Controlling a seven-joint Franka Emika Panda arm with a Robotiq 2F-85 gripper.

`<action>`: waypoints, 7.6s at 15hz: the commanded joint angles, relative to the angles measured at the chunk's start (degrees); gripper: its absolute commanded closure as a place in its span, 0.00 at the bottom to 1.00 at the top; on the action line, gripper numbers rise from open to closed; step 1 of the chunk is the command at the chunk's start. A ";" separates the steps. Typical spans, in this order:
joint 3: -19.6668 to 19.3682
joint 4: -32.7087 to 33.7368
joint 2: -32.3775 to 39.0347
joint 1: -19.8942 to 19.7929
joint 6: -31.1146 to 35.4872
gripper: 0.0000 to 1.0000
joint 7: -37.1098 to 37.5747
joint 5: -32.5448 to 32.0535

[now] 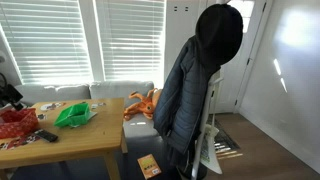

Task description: Move the green bowl to the right

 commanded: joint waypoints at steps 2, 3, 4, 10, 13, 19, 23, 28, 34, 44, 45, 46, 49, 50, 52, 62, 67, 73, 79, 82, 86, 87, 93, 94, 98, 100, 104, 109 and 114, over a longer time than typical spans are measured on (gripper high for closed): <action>-0.31 0.13 0.10 0.42 -0.12 0.00 0.22 -0.26; -0.31 0.13 0.10 0.42 -0.12 0.00 0.22 -0.26; -0.31 0.13 0.10 0.42 -0.12 0.00 0.22 -0.26; -0.31 0.13 0.10 0.42 -0.12 0.00 0.22 -0.26; -0.31 0.13 0.10 0.42 -0.12 0.00 0.22 -0.26; -0.31 0.13 0.10 0.42 -0.12 0.00 0.22 -0.26; -0.31 0.13 0.10 0.42 -0.12 0.00 0.22 -0.26; -0.31 0.13 0.10 0.42 -0.12 0.00 0.22 -0.26; -6.07 3.74 3.77 0.54 1.17 0.00 -11.27 -0.61; -11.62 9.55 17.60 0.52 6.24 0.00 -25.07 0.42; -11.52 10.25 19.43 0.38 7.20 0.00 -24.90 0.32; -11.70 11.13 21.02 0.54 7.34 0.00 -25.34 1.12; -11.65 13.50 25.79 0.42 9.43 0.00 -26.65 1.30; -11.58 14.31 27.48 0.23 10.11 0.00 -26.82 1.11; -11.39 15.92 30.30 0.05 10.76 0.00 -27.31 1.20; -10.01 22.14 41.38 -0.42 15.11 0.22 -26.87 -1.55; -9.84 22.78 43.25 -0.42 15.10 0.62 -26.80 -5.06; -9.52 23.76 42.63 -0.06 14.16 0.95 -25.39 -7.99; -9.32 26.13 41.81 0.26 12.65 0.94 -22.35 -11.12; -9.47 28.03 41.79 0.21 10.80 0.94 -19.25 -11.50; -10.03 34.48 42.84 -0.13 3.31 0.94 -9.59 -9.54; -10.38 36.41 43.31 -0.21 2.05 0.94 -6.62 -10.71; -11.13 38.63 42.79 -0.93 0.86 0.77 0.05 -9.66; -11.23 39.00 42.80 -1.01 0.84 0.77 0.83 -9.55; -11.29 39.10 43.00 -1.00 0.84 0.77 1.58 -9.40; -11.66 41.01 44.90 -0.84 1.12 0.94 4.18 -11.19; -12.67 49.10 51.31 -0.62 -3.11 0.94 12.18 -10.60; -15.85 59.46 60.79 -0.39 -3.23 0.94 23.60 -10.07; -18.53 69.17 68.76 -0.61 -5.54 0.94 34.14 -8.30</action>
